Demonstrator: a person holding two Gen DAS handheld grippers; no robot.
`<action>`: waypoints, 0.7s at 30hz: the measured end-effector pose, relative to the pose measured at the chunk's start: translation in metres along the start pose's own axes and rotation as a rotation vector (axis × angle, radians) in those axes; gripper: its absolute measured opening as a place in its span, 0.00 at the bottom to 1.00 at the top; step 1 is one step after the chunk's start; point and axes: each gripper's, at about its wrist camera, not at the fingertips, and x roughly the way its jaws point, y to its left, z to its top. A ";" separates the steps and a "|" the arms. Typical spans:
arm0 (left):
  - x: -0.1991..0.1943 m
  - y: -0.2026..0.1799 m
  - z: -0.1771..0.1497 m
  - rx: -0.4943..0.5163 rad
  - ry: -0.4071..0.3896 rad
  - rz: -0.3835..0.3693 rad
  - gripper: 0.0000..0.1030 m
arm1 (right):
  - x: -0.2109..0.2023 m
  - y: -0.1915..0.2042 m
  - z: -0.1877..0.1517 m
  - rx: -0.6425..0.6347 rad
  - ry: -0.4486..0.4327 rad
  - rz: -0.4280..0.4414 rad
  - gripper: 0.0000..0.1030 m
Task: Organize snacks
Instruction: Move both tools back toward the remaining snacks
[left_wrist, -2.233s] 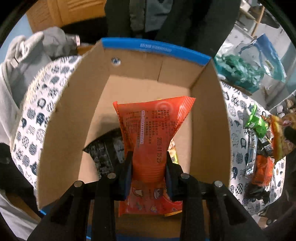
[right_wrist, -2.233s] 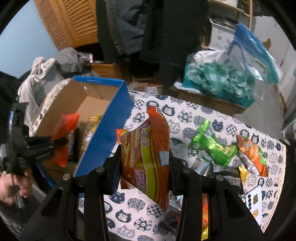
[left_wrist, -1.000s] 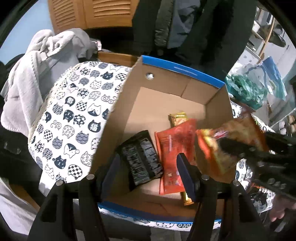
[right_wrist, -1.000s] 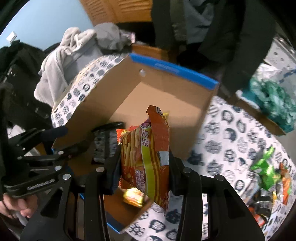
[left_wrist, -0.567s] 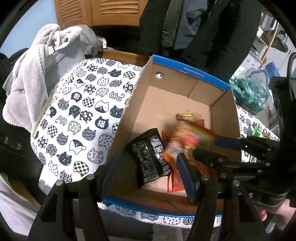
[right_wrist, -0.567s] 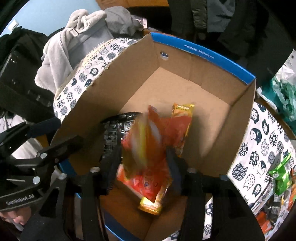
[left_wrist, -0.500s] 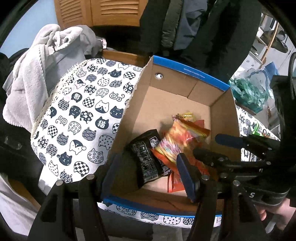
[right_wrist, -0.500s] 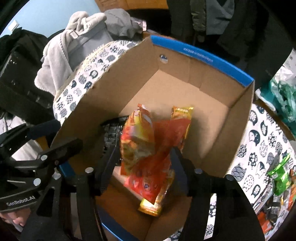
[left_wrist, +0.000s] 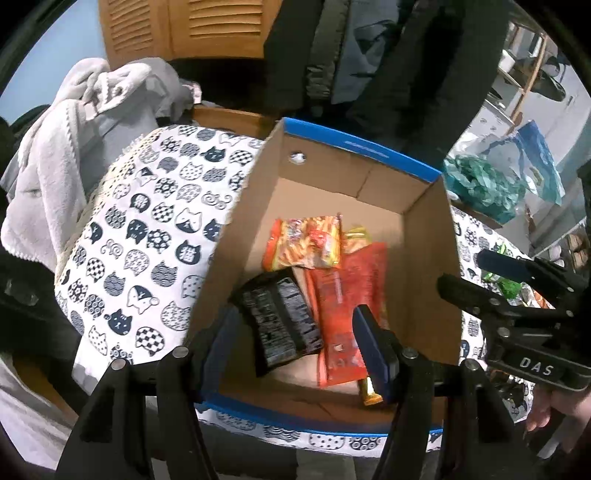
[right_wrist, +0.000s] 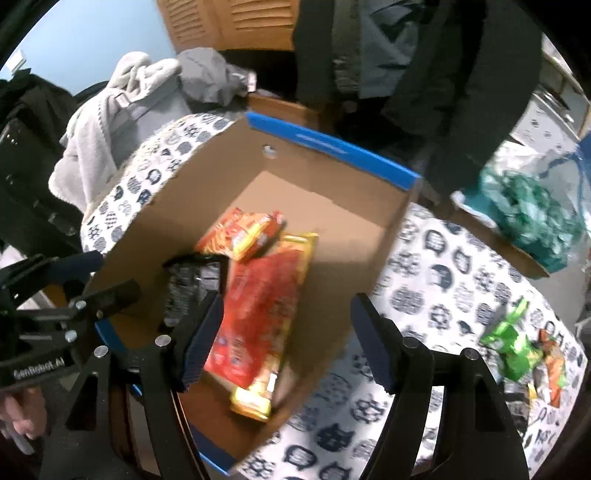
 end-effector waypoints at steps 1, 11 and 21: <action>0.000 -0.005 0.000 0.011 -0.002 -0.002 0.63 | -0.005 -0.007 -0.003 0.013 -0.004 -0.011 0.70; 0.000 -0.069 -0.003 0.146 -0.006 -0.011 0.67 | -0.053 -0.071 -0.041 0.130 -0.036 -0.103 0.76; 0.007 -0.134 -0.012 0.274 0.010 -0.029 0.71 | -0.090 -0.130 -0.094 0.235 -0.026 -0.202 0.77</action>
